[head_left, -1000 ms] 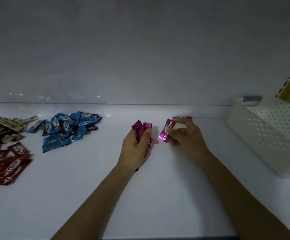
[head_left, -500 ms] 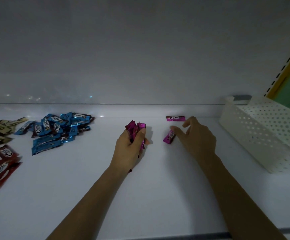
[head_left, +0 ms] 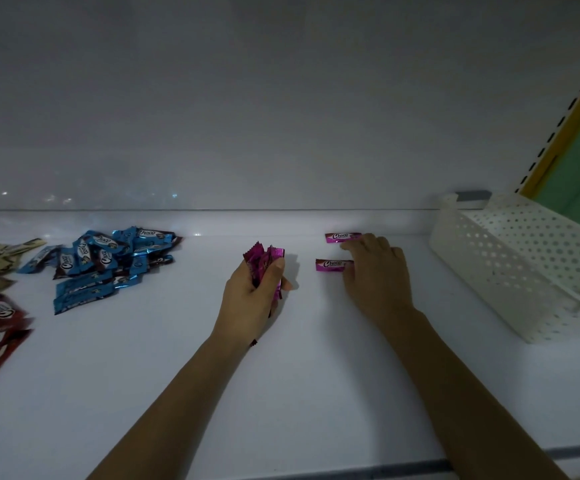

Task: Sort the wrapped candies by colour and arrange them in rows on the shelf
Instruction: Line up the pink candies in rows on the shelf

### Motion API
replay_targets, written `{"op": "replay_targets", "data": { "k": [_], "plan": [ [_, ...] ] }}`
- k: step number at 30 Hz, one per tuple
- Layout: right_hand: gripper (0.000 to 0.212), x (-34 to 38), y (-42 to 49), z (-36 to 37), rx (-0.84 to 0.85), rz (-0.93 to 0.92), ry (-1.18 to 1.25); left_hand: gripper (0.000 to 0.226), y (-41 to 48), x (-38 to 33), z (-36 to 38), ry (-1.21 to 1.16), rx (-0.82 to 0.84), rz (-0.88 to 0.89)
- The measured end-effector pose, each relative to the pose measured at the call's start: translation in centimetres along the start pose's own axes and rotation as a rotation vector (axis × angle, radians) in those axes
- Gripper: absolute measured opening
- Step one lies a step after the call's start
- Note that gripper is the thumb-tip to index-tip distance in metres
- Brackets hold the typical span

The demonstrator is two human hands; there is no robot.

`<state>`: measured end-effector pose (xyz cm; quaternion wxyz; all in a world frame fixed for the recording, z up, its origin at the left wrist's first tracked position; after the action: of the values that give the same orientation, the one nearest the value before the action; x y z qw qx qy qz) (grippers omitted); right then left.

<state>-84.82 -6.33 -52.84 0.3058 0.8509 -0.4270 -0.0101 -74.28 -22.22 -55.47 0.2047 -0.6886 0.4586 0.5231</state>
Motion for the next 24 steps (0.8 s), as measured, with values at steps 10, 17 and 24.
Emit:
{"op": "replay_targets", "data": {
  "k": [10,17,24],
  "plan": [
    [0.034,0.3,-0.2,2.5,0.226,0.070,0.005,0.034,0.0,0.2,0.1,-0.003,0.000,-0.002],
    [0.032,-1.1,0.5,3.0,0.251,0.114,0.124,0.031,-0.2,-0.1,0.2,-0.002,0.016,0.014],
    [0.030,-1.3,0.5,3.2,0.262,0.127,0.172,0.031,-0.3,-0.4,0.2,0.017,0.022,0.021]
  ]
}}
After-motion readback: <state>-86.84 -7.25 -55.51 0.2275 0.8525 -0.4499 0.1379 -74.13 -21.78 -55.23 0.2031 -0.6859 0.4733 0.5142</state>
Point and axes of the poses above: each hand's wrist, its own y-axis towards the middle knuckle, its own z-axis out of the palm, x = y × z, the point moved 9 cm from there along y, towards the middle knuckle, and after that the axes turned 13 degrees about y, right-handed, at the moved point
